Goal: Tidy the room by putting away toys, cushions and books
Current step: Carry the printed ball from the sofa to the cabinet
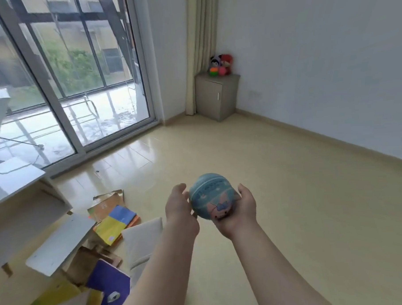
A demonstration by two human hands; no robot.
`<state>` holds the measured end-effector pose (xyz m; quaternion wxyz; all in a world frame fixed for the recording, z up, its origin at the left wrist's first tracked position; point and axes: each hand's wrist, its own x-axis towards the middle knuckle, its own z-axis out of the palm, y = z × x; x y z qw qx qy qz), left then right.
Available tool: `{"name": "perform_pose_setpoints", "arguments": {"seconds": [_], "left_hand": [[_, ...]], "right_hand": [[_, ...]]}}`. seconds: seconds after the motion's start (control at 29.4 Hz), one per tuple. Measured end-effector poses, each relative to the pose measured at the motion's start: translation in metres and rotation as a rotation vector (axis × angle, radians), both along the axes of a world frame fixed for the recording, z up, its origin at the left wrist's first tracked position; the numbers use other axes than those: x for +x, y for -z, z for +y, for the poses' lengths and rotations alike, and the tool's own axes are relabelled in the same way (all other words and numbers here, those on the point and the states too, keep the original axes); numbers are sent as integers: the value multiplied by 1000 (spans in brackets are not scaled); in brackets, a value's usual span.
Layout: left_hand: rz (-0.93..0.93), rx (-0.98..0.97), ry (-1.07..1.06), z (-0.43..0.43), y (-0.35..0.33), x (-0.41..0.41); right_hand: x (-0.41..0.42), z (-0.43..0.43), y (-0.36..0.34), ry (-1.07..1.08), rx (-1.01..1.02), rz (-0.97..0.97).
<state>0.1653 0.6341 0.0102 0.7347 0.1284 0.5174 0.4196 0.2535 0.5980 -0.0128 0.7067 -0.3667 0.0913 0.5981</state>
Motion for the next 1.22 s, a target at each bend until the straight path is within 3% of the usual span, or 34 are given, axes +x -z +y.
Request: {"name": "perform_pose_setpoints", "arguments": {"seconds": [0.1,0.31,0.44,0.68,0.99,1.22], "left_hand": [[-67,-57,116,31,13,58],[36,-23,199,137,23,178],[26,19,247,214,4,240],[101,58,262,342,7,348],[58,68,200,553,-1,535],[96,59,167,693,-18,634]], "right_hand": [[55,31,6,147,-11,-13],[147,140,15,73,-207,-250],[203,212,-10,170,-235,-298],[311,343,-19,274,-342,-260],[493,559,-26,219,-339,-295],[596,697,-42,145,-335,-284]]}}
